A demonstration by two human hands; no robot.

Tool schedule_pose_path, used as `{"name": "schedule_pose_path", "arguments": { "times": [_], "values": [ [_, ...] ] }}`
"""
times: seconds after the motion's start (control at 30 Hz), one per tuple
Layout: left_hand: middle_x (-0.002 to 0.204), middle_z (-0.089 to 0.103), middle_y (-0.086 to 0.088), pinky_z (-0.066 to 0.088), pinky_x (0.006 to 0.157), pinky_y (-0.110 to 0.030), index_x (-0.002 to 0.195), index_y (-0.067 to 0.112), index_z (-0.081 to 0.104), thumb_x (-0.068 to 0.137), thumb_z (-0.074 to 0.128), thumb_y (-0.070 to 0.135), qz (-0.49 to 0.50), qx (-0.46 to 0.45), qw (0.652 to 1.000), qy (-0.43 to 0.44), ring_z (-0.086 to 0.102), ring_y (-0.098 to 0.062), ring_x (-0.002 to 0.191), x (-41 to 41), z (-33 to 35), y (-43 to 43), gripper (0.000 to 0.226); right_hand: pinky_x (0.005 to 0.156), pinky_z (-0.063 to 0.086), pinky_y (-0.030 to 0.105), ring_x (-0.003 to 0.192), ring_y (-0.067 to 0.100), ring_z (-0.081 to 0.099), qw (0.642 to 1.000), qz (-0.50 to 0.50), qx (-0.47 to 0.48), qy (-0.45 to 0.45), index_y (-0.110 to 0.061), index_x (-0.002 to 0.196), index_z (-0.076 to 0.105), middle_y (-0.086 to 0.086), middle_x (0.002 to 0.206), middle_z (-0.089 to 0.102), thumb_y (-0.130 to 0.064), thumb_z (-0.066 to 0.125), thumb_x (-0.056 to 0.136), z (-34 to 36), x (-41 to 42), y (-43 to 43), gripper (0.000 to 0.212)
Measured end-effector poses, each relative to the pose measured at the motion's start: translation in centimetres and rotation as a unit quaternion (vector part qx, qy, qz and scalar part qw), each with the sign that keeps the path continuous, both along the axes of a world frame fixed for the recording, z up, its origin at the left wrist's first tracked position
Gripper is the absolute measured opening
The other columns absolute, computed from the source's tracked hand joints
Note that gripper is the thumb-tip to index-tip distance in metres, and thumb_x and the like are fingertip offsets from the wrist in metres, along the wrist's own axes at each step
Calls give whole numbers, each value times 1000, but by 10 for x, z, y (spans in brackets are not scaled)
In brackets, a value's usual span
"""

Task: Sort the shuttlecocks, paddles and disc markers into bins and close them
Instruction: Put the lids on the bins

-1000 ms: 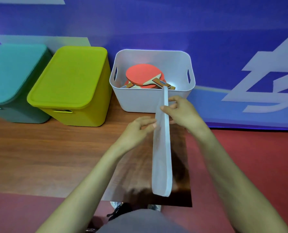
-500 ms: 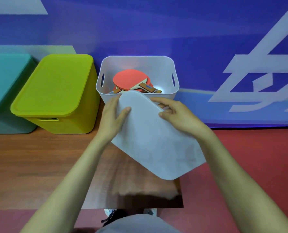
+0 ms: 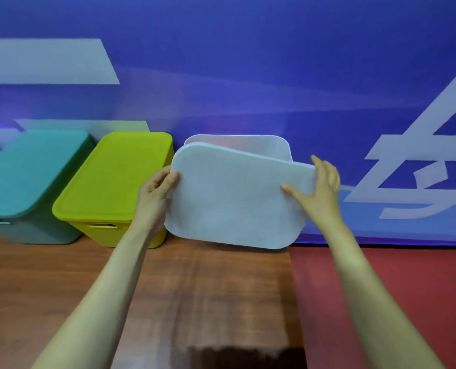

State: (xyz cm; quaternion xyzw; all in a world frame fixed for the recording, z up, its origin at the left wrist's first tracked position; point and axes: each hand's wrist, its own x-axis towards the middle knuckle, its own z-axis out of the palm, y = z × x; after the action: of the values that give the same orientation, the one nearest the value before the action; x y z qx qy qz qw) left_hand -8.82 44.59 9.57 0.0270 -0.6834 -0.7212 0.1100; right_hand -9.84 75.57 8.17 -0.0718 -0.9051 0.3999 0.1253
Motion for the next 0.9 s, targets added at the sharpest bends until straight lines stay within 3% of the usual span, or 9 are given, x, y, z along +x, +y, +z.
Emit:
{"name": "schedule_pose_path", "arguments": {
  "times": [0.1,0.17,0.3,0.4,0.57,0.63,0.7,0.77,0.9],
  "values": [
    [90,69,9,46,62,-13,99,16,65,95,52,20,-1,71,997,-43,60,-1,77,-15,-1,-14,15,101,38,32,128,14,39,971,-13,-237,-21,-21,143,19,-4,138,38,-31,76,76,-6,-4,-1,89],
    [88,69,9,46,60,-15,98,17,64,94,53,21,25,92,994,-62,60,-2,75,-26,-3,-17,13,89,42,30,117,14,51,955,-20,-293,-33,-22,142,20,-5,126,51,-30,73,79,-14,-10,-5,82],
    [107,66,-2,48,78,-29,117,15,51,93,55,24,91,-42,994,-51,61,-9,89,-57,-8,-17,26,85,45,36,105,15,56,969,-63,-237,-20,-31,135,27,-6,118,57,-42,68,81,-14,-30,-11,69],
    [120,60,5,46,89,-34,122,15,52,93,54,30,29,-174,984,-28,58,-12,107,-86,3,-16,33,82,41,34,106,19,53,979,-83,-178,-44,-24,133,38,-7,113,52,-40,63,85,0,-62,-10,56],
    [136,34,20,19,108,-30,122,22,58,98,39,44,-24,-248,967,-59,9,-9,143,-135,-6,-21,37,93,45,44,113,27,53,982,-95,-100,-130,-16,130,47,2,126,55,-43,59,84,4,-124,-3,56],
    [136,37,18,19,105,-26,114,23,60,98,40,42,-17,-254,966,-52,18,-4,139,-148,-18,-19,32,93,46,46,112,31,53,980,-86,-81,-157,-13,124,50,7,125,56,-41,59,84,1,-141,-9,50],
    [117,40,20,24,99,-21,103,25,59,98,45,36,6,-231,971,-67,35,9,115,-162,-25,-14,19,91,46,44,113,31,52,979,-84,-50,-177,-11,119,51,9,123,56,-38,59,86,-6,-160,-15,44],
    [112,44,16,32,88,-21,100,25,53,95,52,32,8,-226,970,-85,42,1,104,-172,-33,-15,9,90,45,42,116,33,49,976,-81,-21,-199,-8,122,50,11,126,54,-38,58,87,-14,-172,-20,47],
    [111,62,3,47,80,-33,111,15,56,89,61,28,-21,-229,966,-118,59,-18,99,-185,-58,-21,26,88,41,38,121,34,45,972,-85,28,-216,-4,126,46,14,131,51,-37,58,88,-18,-186,-20,52]
  ]
}}
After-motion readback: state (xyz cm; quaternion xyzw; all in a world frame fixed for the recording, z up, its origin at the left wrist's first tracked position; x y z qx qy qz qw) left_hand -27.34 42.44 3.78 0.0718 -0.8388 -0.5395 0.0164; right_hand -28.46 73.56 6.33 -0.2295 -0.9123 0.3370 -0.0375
